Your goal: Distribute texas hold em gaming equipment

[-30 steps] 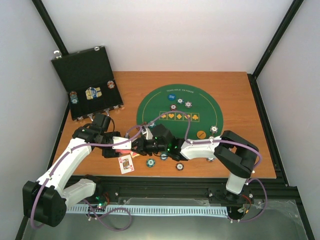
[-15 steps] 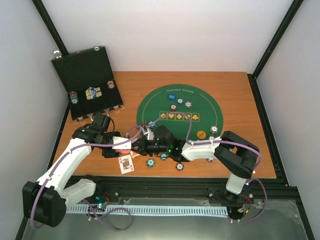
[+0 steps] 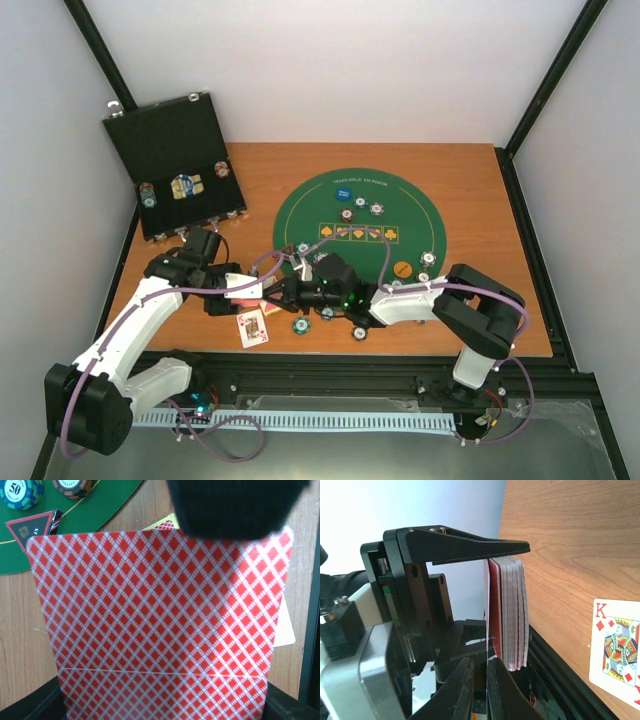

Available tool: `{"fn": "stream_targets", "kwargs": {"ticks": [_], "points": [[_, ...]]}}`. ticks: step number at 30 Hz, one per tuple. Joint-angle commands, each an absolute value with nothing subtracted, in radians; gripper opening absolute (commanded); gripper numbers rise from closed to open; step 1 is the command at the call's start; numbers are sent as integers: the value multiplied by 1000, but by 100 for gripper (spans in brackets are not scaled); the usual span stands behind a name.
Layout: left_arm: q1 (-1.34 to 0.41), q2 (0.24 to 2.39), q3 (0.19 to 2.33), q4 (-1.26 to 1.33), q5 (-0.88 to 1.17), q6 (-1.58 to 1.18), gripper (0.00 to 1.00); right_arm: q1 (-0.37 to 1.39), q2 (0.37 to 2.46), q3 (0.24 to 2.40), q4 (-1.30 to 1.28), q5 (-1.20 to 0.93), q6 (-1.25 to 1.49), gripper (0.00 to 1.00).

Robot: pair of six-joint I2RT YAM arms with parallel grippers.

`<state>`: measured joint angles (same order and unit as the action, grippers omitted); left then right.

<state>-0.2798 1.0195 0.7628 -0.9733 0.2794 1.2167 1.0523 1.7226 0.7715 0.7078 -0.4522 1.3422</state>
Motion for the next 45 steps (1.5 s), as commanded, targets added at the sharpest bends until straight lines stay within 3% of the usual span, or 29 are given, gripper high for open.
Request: {"fn": "stream_targets", "kwargs": {"ticks": [1, 11, 15, 16, 17, 18, 21, 22, 24, 25, 31, 36, 37, 38, 39, 40, 42, 44, 45], "points": [[-286, 1009, 788, -978, 292, 1216, 49, 1029, 1645, 721, 716, -435, 1360, 3], [-285, 1014, 798, -988, 301, 1207, 49, 978, 1464, 619, 605, -392, 1366, 3], [-285, 1014, 795, -991, 299, 1207, 47, 941, 1383, 633, 427, -373, 1325, 6], [-285, 1014, 794, -991, 297, 1208, 47, 928, 1368, 624, 415, -377, 1326, 25], [-286, 1014, 795, -991, 297, 1208, 47, 917, 1352, 618, 405, -378, 1327, 52], [-285, 1014, 796, -991, 298, 1207, 47, 910, 1336, 620, 381, -374, 1319, 67], [-285, 1013, 800, -990, 305, 1207, 47, 900, 1308, 647, 296, -367, 1289, 84], [-286, 1013, 801, -990, 304, 1206, 47, 897, 1307, 660, 271, -369, 1277, 84], [-285, 1015, 804, -990, 307, 1206, 47, 896, 1305, 698, 181, -354, 1257, 8], [-285, 1014, 805, -992, 308, 1204, 47, 896, 1305, 716, 143, -343, 1243, 3], [-285, 1011, 806, -992, 310, 1203, 47, 896, 1322, 803, 0, -318, 1163, 3], [-285, 1011, 798, -990, 309, 1203, 47, 911, 1319, 957, -290, -134, 979, 3], [-286, 1010, 799, -990, 309, 1202, 47, 927, 1321, 1004, -356, -34, 915, 10], [-285, 1010, 799, -988, 310, 1200, 47, 941, 1327, 1046, -416, 33, 854, 32], [-286, 1012, 798, -987, 310, 1200, 47, 952, 1335, 1080, -457, 93, 802, 60], [-285, 1012, 799, -987, 310, 1200, 47, 959, 1341, 1111, -496, 140, 748, 72], [-285, 1014, 802, -987, 312, 1196, 47, 975, 1346, 1149, -529, 211, 645, 87], [-285, 1015, 807, -988, 313, 1193, 47, 974, 1359, 1188, -571, 267, 587, 85], [-286, 1014, 808, -990, 312, 1192, 47, 974, 1372, 1226, -615, 296, 574, 67]]}}
